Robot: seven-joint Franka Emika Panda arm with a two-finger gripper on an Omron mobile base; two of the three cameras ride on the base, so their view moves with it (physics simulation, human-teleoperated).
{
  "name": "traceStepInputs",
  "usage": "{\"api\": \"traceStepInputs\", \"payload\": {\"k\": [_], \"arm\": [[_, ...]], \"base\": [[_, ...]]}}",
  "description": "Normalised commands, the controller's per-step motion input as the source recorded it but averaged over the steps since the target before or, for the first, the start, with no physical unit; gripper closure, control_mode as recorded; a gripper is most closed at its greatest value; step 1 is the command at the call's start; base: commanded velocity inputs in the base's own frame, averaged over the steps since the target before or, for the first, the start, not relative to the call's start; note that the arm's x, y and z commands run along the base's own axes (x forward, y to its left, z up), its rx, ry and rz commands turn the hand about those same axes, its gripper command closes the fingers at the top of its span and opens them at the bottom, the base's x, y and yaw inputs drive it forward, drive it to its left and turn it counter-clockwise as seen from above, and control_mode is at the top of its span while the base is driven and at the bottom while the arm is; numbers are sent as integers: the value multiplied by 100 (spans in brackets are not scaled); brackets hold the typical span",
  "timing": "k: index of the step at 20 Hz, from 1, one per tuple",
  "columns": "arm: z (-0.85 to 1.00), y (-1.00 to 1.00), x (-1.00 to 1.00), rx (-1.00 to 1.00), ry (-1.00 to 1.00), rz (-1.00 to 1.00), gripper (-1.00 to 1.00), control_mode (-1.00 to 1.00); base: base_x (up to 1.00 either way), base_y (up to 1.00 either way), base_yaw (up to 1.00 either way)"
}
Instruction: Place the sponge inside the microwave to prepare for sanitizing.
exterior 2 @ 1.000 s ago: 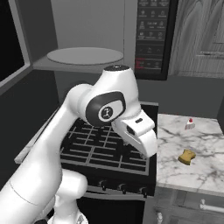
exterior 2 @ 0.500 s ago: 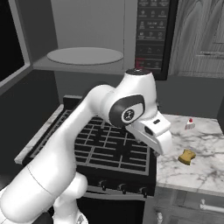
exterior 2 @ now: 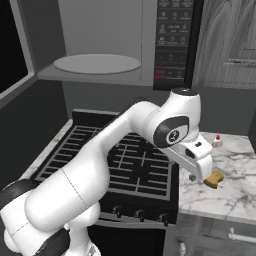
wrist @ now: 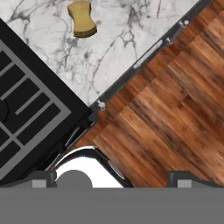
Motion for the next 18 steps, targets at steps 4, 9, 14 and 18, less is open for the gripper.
{"api": "traceStepInputs", "payload": {"k": [4,9,14,18], "arm": [[-24,-9,20,0,0,4,-100,-100],[-20,-12,37,1,0,5,-100,-100],[-6,-20,23,1,0,5,-100,-100],[-28,-29,41,0,0,4,-100,-100]], "base": [[0,0,0],[0,0,0],[0,0,0],[0,0,0]]}}
